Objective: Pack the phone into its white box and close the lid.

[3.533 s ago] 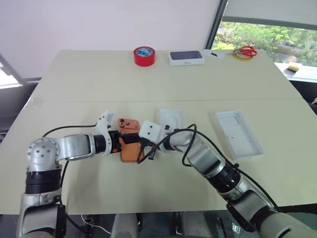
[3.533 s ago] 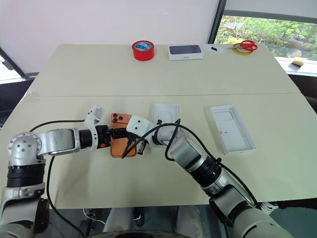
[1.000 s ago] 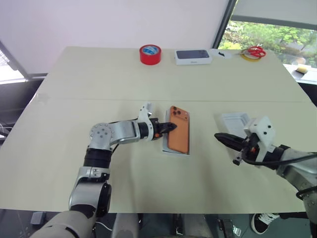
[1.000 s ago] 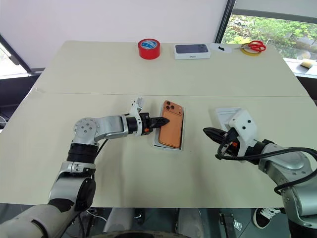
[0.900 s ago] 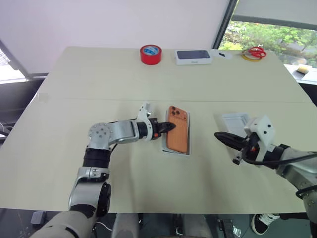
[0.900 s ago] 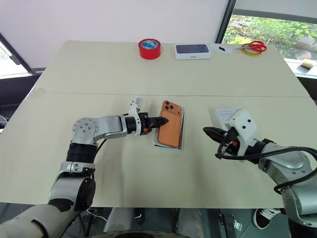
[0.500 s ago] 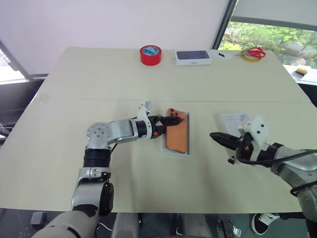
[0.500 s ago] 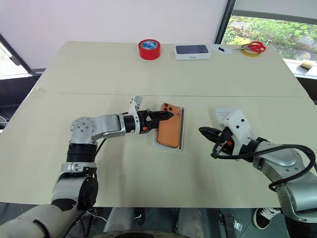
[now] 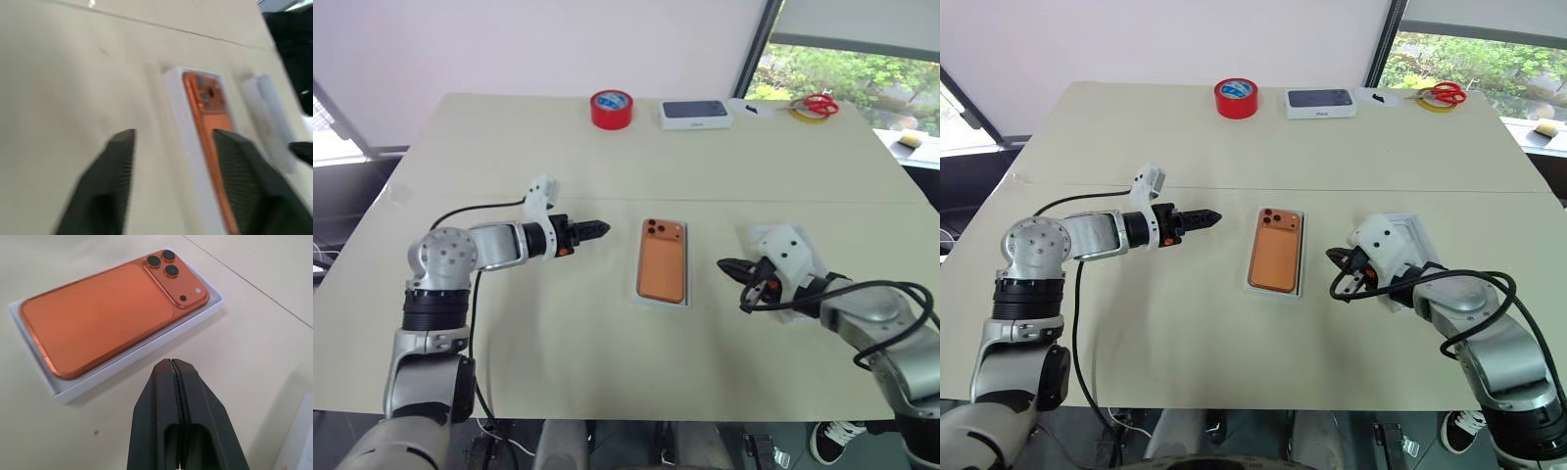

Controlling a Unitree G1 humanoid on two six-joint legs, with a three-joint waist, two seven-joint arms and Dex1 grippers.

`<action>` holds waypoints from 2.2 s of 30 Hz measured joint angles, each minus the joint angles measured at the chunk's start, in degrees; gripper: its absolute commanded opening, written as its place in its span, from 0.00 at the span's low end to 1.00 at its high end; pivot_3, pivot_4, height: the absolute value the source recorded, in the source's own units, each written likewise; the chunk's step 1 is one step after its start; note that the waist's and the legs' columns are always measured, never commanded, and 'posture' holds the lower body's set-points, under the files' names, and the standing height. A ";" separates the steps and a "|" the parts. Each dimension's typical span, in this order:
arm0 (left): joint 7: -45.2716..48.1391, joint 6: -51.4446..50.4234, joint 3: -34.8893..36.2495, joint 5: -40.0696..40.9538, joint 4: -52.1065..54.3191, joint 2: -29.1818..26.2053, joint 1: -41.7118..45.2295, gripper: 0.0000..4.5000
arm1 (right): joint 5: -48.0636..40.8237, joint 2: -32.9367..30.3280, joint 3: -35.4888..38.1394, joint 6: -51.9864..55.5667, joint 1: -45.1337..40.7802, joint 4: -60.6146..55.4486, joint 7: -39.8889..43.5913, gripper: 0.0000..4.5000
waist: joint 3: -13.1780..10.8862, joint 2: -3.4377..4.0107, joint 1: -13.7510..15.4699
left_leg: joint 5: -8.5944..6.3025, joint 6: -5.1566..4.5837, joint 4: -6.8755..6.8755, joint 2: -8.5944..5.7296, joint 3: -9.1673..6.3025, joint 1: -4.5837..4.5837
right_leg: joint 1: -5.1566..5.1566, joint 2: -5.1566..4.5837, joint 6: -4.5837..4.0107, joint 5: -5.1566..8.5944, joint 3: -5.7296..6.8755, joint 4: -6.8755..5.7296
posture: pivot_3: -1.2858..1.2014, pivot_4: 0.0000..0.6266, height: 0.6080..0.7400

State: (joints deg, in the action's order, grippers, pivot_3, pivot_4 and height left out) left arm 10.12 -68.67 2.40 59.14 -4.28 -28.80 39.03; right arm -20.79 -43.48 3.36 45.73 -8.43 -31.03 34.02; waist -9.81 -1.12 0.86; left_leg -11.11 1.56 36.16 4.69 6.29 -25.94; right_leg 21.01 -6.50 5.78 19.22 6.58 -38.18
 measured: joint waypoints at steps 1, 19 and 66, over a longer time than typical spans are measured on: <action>2.43 2.06 -3.08 -3.36 1.32 -1.26 -0.60 0.12 | 0.75 0.21 -1.20 0.55 -1.07 0.57 -0.85 0.00 | 0.00 0.00 -0.11 | 0.00 0.00 0.00 0.00 0.02 -0.01 | 0.02 0.00 0.00 0.00 -0.01 0.00 | 0.52 0.24 0.93; 36.07 32.86 -14.43 -28.59 9.09 -11.12 -13.28 0.00 | 6.59 17.96 -20.20 6.54 -22.39 8.09 -7.39 0.00 | -0.02 0.06 -0.76 | -0.04 -0.07 -0.01 0.12 0.33 -0.18 | 0.40 0.03 -0.07 -0.04 -0.08 -0.11 | 0.52 0.24 0.93; 33.42 28.59 -22.63 -46.33 3.85 4.10 -4.93 0.00 | 12.31 7.28 -18.08 13.93 -13.14 3.75 -5.89 0.00 | 0.02 0.11 -0.20 | 0.00 -0.19 0.18 0.12 0.31 -0.34 | 0.48 0.05 -0.06 -0.04 -0.08 -0.36 | 0.52 0.24 0.93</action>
State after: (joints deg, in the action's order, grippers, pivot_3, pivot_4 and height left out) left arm 43.55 -40.08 -20.23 12.82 -0.43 -24.70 34.10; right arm -8.47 -36.21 -14.72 59.66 -21.57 -27.29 28.13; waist -9.79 -1.01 0.66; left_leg -11.10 1.36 36.34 4.80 6.60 -26.28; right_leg 21.49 -6.45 5.72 19.18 6.50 -38.53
